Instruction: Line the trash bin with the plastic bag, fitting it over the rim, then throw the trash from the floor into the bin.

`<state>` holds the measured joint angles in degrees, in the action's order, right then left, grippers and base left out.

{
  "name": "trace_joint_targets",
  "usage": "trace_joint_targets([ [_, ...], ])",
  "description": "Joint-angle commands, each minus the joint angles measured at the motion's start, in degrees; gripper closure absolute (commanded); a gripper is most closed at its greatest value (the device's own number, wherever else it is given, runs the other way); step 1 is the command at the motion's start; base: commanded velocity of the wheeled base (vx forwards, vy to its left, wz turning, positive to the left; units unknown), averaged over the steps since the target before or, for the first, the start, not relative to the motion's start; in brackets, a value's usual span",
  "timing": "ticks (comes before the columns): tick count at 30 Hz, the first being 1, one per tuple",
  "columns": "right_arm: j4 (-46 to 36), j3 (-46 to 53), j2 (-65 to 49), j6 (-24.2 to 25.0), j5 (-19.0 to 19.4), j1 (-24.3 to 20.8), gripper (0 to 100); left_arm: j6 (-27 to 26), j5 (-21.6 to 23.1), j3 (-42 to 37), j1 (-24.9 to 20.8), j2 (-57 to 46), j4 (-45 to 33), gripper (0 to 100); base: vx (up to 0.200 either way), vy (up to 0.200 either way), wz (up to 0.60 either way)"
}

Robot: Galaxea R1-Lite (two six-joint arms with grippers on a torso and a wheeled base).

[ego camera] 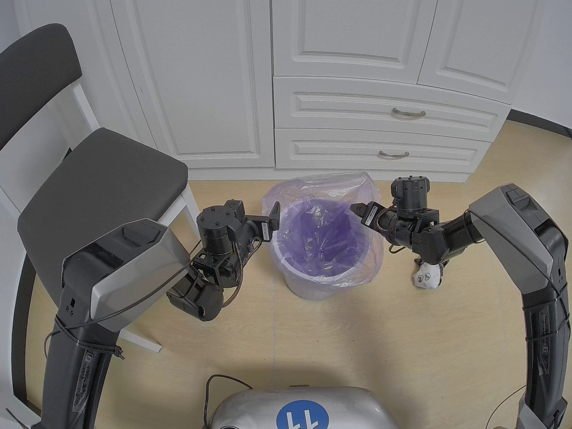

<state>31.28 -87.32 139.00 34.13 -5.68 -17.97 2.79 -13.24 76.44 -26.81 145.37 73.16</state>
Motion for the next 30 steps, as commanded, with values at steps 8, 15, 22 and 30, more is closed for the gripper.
trace_joint_targets([
  [8, -6.8, -4.7, 3.7, -4.8, -0.7, 3.5, 0, 0.0, 0.0, 0.3, 0.0, 0.8, 0.0, 0, 0.0, 0.0, 0.0],
  [15, -8.4, -12.6, 9.3, -4.9, -3.3, 5.4, 0, 0.0, 0.0, 0.4, 0.0, 0.8, 0.0, 0, 0.0, 0.0, 0.0],
  [22, -8.5, -21.7, 13.4, -1.7, -7.2, 5.9, 0, 0.0, 0.0, 0.4, 0.0, 0.9, 0.0, 0, 0.0, 0.0, 0.0],
  [30, -8.4, -27.3, 18.7, -0.4, -8.4, 6.4, 0, 0.0, 0.0, 0.9, 0.0, 1.3, 0.0, 0, 0.0, 0.0, 0.0],
])
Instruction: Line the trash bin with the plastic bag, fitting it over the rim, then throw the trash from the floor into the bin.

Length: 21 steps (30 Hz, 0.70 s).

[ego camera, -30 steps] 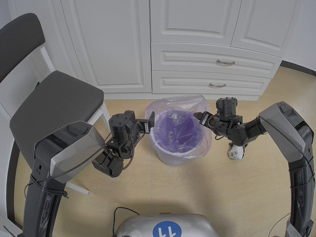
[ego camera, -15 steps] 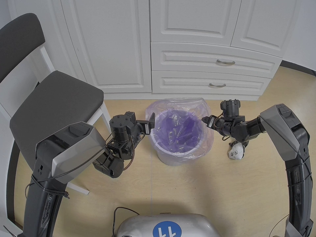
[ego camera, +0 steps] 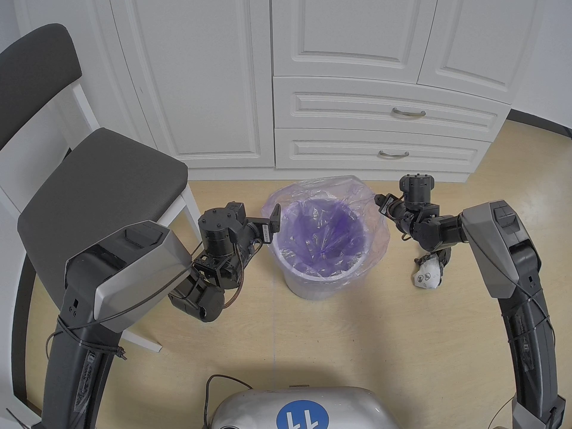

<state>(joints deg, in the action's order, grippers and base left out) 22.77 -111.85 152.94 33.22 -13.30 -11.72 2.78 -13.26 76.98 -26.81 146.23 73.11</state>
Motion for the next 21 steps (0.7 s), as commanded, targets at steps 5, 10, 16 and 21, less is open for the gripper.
trace_joint_targets([
  [5, 1.2, -2.7, 8.0, 2.6, -0.7, -0.2, 0, 0.0, 0.0, 0.7, 0.0, 1.1, 0.0, 0, 0.0, 0.0, 0.0],
  [10, 6.5, -2.7, 8.5, 5.2, -0.2, -0.4, 0, 0.2, 0.0, 2.8, -0.4, 2.7, 0.0, 0, 0.0, 0.0, 0.0],
  [16, 8.5, -2.7, 6.1, 5.6, -0.9, -0.3, 0, 1.0, 0.1, 6.4, -0.3, 5.6, -0.8, 0, 0.0, 0.0, 0.0],
  [21, 8.6, -2.7, 3.5, 6.3, -1.0, -0.4, 0, 2.9, 0.0, 10.2, 0.3, 8.5, -3.8, 0, 0.0, 0.0, 0.0],
])
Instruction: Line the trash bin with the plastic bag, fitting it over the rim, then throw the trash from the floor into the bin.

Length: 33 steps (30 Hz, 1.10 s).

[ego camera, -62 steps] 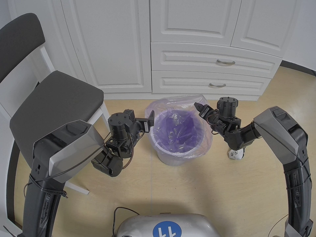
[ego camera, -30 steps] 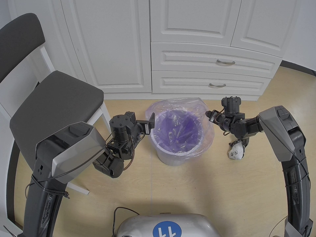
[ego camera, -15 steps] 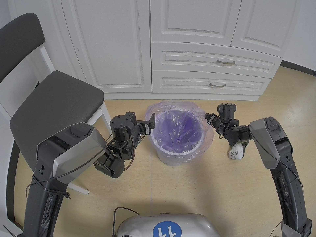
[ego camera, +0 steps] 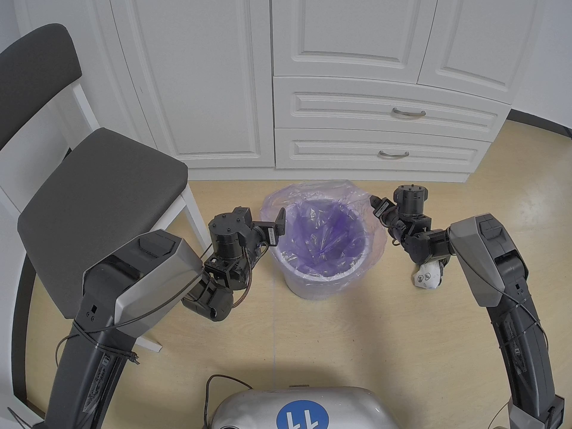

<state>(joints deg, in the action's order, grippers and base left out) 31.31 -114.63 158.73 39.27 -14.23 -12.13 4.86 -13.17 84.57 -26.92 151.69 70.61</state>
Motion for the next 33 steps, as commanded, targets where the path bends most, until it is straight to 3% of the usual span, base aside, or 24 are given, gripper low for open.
trace_joint_targets([
  [1, 0.1, 0.0, -2.7, 0.4, -0.1, 0.0, 0, 1.6, -0.5, 3.8, 0.5, 3.6, -2.2, 0, 0.0, 0.0, 0.0],
  [11, -1.0, 1.1, -4.1, -0.4, 0.1, 0.0, 0, 5.8, -4.2, 14.7, 3.6, 8.0, -9.5, 0, 0.0, 0.0, 0.0],
  [17, -1.2, 4.7, -6.6, -0.6, 0.8, 0.0, 0, 5.9, -4.2, 15.3, 4.2, 8.2, -9.5, 0, 0.0, 0.0, 0.0],
  [20, -5.4, 12.9, -11.5, -3.0, 6.0, -0.1, 0, 5.9, -4.2, 15.3, 4.2, 8.4, -9.7, 0, 0.0, 0.0, 0.0],
  [23, -7.8, 14.7, -13.9, -2.5, 8.9, -0.2, 0, 5.9, -4.2, 15.4, 4.2, 8.8, -10.0, 0, 0.0, 0.0, 0.0],
  [28, -8.7, 14.8, -16.4, 2.8, 11.6, -0.1, 0, 5.9, -4.2, 15.8, 4.5, 8.9, -10.1, 0, 0.0, 0.0, 0.0],
  [30, -10.7, 14.7, -17.5, 5.0, 15.5, 0.3, 0, 5.9, -4.2, 16.0, 4.5, 8.9, -10.4, 0, 0.0, 0.0, 0.0],
  [33, -13.1, 13.7, -17.1, 5.5, 15.7, 0.4, 0, 5.9, -4.2, 16.1, 4.7, 9.0, -10.4, 0, 0.0, 0.0, 0.0],
])
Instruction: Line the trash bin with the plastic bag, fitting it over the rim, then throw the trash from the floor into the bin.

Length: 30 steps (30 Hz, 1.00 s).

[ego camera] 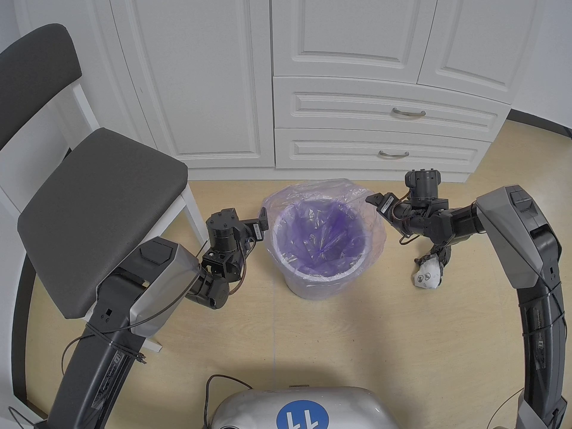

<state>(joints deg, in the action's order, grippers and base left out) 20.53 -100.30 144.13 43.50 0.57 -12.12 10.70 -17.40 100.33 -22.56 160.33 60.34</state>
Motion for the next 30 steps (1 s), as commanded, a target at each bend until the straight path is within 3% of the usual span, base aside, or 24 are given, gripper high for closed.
trace_joint_targets([
  [1, -2.6, -0.9, -2.2, 1.0, 0.9, 0.5, 0, 0.0, 0.0, 0.3, 0.3, 0.3, -0.1, 0, 0.0, 0.0, 0.0],
  [13, -8.4, -7.7, 5.5, -3.4, -1.4, 2.3, 0, 0.0, 0.0, 2.0, 0.8, 1.7, -0.8, 0, 0.0, 0.0, 0.0],
  [20, -9.0, -14.3, 13.6, -3.3, -5.2, 2.4, 0, 0.0, 0.0, 5.0, 1.0, 3.7, -0.8, 0, 0.0, 0.0, 0.0],
  [21, -8.4, -14.3, 16.3, -3.1, -5.8, 1.8, 0, 0.0, -0.9, 9.8, 1.4, 6.2, -0.8, 0, 0.0, 0.0, 0.0],
  [24, -6.5, -14.3, 16.9, -2.7, -5.7, 1.7, 0, 0.0, -2.3, 14.3, 1.4, 8.5, -1.3, 0, 0.0, 0.0, 0.0],
  [30, -0.5, -14.3, 18.6, -1.7, -6.1, 1.6, 0, 0.0, -2.5, 14.3, 1.4, 9.4, -1.7, 0, 0.0, 0.0, 0.0],
])
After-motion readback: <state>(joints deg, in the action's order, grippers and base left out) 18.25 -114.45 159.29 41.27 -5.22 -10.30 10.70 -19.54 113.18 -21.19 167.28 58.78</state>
